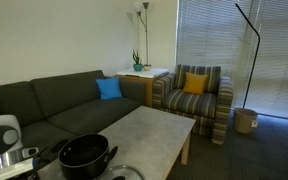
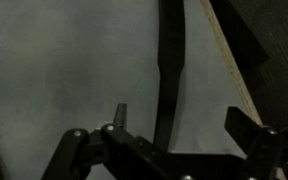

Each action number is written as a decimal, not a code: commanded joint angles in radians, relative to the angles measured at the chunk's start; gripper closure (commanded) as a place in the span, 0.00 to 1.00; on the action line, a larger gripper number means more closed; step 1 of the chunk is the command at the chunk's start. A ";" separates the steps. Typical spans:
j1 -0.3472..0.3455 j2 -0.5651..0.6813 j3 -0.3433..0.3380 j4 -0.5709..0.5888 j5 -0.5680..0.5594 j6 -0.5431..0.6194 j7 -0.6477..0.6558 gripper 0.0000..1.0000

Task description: Put the black ladle inside the black pot

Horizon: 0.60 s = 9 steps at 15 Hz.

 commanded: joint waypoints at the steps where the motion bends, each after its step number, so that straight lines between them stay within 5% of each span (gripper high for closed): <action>1: 0.012 -0.037 -0.028 -0.122 -0.016 0.113 0.061 0.00; 9: 0.008 -0.050 -0.071 -0.224 -0.055 0.251 0.157 0.00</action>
